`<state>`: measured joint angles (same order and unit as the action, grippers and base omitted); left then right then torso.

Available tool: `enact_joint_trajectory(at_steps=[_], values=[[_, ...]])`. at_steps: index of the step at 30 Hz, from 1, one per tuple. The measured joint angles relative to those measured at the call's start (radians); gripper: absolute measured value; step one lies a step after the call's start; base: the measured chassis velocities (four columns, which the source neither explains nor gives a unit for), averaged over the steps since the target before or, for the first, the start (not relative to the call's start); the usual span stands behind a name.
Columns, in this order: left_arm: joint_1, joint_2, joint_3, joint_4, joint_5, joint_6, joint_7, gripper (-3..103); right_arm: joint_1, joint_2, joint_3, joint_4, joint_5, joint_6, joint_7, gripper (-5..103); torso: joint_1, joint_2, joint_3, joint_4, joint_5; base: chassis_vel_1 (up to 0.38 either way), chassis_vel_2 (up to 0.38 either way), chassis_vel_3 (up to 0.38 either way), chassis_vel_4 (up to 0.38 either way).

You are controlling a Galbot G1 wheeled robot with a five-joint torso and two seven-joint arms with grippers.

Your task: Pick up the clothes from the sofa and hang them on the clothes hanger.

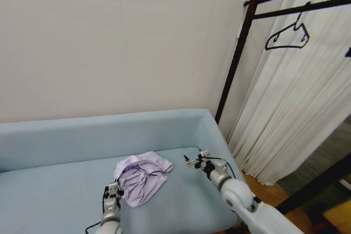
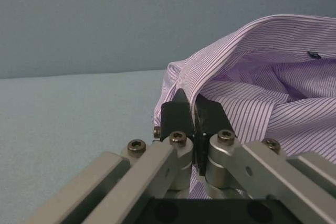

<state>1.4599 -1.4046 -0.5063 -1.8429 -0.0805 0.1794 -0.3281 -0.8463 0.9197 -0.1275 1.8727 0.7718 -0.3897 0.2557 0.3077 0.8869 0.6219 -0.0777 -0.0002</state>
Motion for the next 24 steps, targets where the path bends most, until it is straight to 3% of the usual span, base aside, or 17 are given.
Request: enact_joint_trajectory(at_steps=[3,8,15,24], values=[[-0.010,0.032,0.006,-0.006,-0.021,0.010,-0.001,1,0.109,0.072,-0.121,-0.113,0.011,0.006,0.000,100,0.000,0.000,0.000,-0.0001,0.0000,0.000,0.000,0.000,0.000],[-0.028,0.062,0.012,-0.013,-0.041,0.021,-0.003,1,0.181,0.166,-0.209,-0.261,0.008,0.017,-0.003,100,0.000,0.000,0.000,-0.0002,-0.0002,0.000,0.000,0.000,0.000],[-0.039,0.086,0.017,-0.040,-0.055,0.030,-0.006,1,0.216,0.272,-0.239,-0.484,-0.055,0.056,-0.038,101,0.000,0.000,0.000,-0.0003,0.0000,0.000,0.000,0.000,0.000],[-0.064,0.105,0.024,-0.052,-0.076,0.040,-0.007,1,0.210,0.316,-0.222,-0.504,-0.069,0.061,-0.045,96,0.000,0.000,0.000,-0.0003,0.0000,0.000,0.000,0.000,0.000]])
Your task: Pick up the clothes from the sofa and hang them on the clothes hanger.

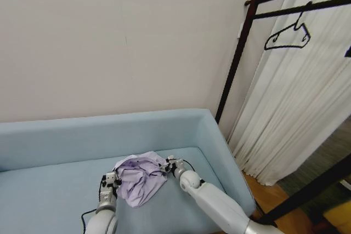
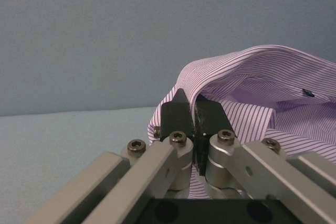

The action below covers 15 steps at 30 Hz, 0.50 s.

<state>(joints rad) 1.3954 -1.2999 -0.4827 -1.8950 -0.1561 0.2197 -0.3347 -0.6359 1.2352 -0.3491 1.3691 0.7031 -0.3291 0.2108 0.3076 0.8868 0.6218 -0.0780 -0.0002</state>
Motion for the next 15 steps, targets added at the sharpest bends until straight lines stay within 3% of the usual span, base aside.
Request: enact_joint_trajectory(at_steps=[15], values=[[-0.005,0.021,-0.003,-0.013,-0.021,0.003,-0.001,1,0.007,0.117,0.010,-0.139,-0.057,0.035,-0.008,80,0.000,0.000,0.000,0.0002,0.0001,0.000,0.000,0.000,0.000]])
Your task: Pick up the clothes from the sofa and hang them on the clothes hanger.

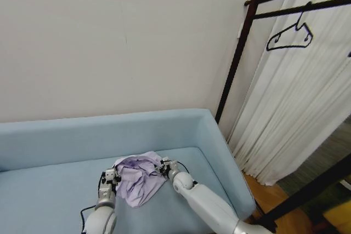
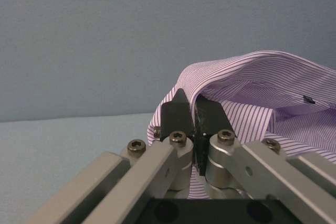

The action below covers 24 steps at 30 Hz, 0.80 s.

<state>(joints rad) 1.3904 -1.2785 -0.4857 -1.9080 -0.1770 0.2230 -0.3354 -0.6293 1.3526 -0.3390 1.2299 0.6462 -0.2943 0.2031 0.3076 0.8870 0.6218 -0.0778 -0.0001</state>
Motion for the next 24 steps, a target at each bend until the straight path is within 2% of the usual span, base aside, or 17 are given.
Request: enact_joint_trajectory(at_steps=[3,6,9,11,14,24], values=[[-0.005,0.005,0.000,-0.001,-0.005,0.000,0.000,1,0.002,0.018,0.007,-0.022,-0.009,0.004,-0.001,70,0.000,0.000,0.000,-0.0001,0.0000,0.000,0.000,0.000,0.000],[-0.009,0.007,0.001,-0.002,-0.010,0.000,0.000,1,0.003,0.024,0.010,-0.035,-0.013,0.006,-0.002,68,0.000,0.000,0.000,0.0000,0.0000,0.000,0.000,0.000,0.000],[-0.013,0.008,0.002,-0.004,-0.015,0.002,0.000,1,0.003,0.030,0.012,-0.053,-0.021,0.012,-0.007,52,0.000,0.000,0.000,-0.0001,0.0000,0.000,0.000,0.000,0.000],[-0.014,0.009,0.002,-0.004,-0.016,0.002,0.000,1,0.002,0.031,0.011,-0.058,-0.023,0.014,-0.007,52,0.000,0.000,0.000,-0.0001,0.0001,0.000,0.000,0.000,0.000],[-0.015,0.013,0.002,-0.007,-0.022,0.002,0.000,1,-0.001,0.031,0.004,-0.066,-0.026,0.020,-0.008,37,0.000,0.000,0.000,-0.0001,0.0001,0.000,0.000,0.000,0.000],[-0.025,0.020,0.000,-0.013,-0.041,0.001,0.001,1,-0.003,0.034,-0.014,-0.069,-0.031,0.029,-0.008,24,0.000,0.000,0.000,-0.0001,0.0001,0.000,0.000,0.000,0.000]])
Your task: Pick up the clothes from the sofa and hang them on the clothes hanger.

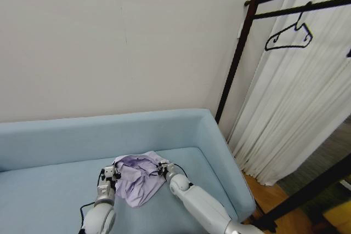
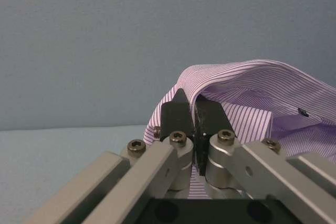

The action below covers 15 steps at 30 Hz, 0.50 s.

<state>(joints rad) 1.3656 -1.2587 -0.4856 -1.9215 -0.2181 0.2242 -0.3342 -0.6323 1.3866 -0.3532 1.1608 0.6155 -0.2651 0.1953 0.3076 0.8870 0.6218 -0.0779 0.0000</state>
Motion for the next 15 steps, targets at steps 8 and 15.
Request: enact_joint_trajectory(at_steps=[8,15], values=[[0.005,0.004,0.001,-0.017,-0.006,-0.009,0.007,1,-0.007,-0.005,0.007,0.009,-0.002,0.004,0.009,2,0.000,0.000,0.000,0.0000,0.0000,0.000,0.000,0.000,0.000],[0.018,0.005,-0.002,-0.035,-0.006,-0.029,0.021,1,-0.017,-0.015,0.021,0.040,-0.016,0.011,0.021,1,0.000,0.000,0.000,0.0000,0.0000,0.000,0.000,0.000,0.000]])
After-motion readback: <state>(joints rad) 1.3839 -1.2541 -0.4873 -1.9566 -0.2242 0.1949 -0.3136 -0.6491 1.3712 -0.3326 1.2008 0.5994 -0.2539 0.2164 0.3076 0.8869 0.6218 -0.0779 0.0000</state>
